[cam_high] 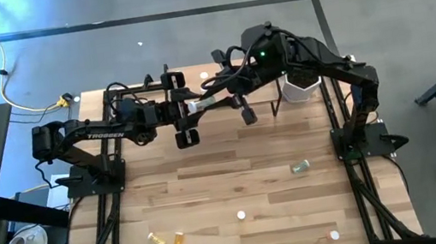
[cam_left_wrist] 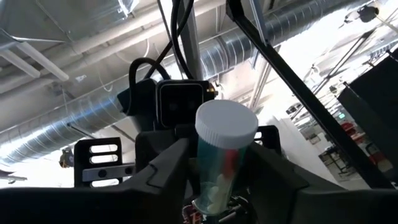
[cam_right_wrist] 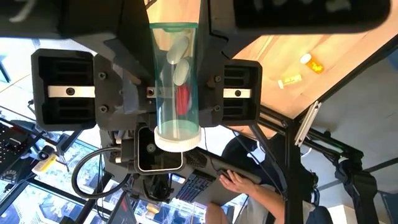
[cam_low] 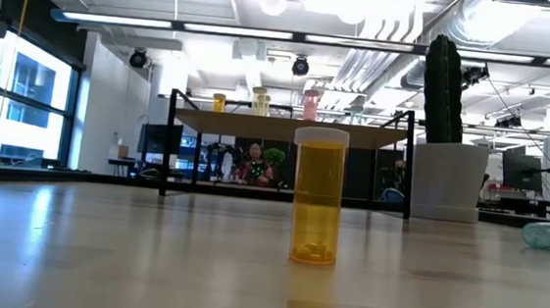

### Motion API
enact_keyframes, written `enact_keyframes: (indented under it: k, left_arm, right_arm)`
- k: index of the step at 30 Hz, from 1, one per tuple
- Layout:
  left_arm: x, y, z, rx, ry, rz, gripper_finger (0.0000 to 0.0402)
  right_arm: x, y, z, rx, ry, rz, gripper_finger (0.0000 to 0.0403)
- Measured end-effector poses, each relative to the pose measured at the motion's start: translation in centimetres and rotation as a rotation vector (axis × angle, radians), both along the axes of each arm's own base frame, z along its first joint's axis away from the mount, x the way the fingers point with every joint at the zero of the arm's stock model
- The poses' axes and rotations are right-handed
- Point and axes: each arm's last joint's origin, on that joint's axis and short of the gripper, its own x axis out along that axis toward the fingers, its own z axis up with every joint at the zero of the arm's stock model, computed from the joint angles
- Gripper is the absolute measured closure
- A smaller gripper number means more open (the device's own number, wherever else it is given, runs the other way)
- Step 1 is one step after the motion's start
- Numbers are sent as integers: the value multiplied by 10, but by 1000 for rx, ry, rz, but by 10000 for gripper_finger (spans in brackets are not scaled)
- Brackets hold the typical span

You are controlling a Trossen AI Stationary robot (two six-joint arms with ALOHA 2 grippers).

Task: Pick and place medicine bottles onto shelf by color
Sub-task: Put the bottom blue pill bottle on the shelf aligned with the other blue pill bottle

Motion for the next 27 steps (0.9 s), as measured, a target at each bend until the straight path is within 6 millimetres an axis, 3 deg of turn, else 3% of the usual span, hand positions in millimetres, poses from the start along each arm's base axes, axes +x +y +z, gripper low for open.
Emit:
enact_keyframes:
  k: [19,27]
  left_arm:
    - [0,0,0,20,1,19,296]
    - [2,2,-2,-19,18,45,296]
  right_arm:
    - [-1,0,-1,-2,14,-18,320]
    - [-3,-2,-2,-6,46,-99,247]
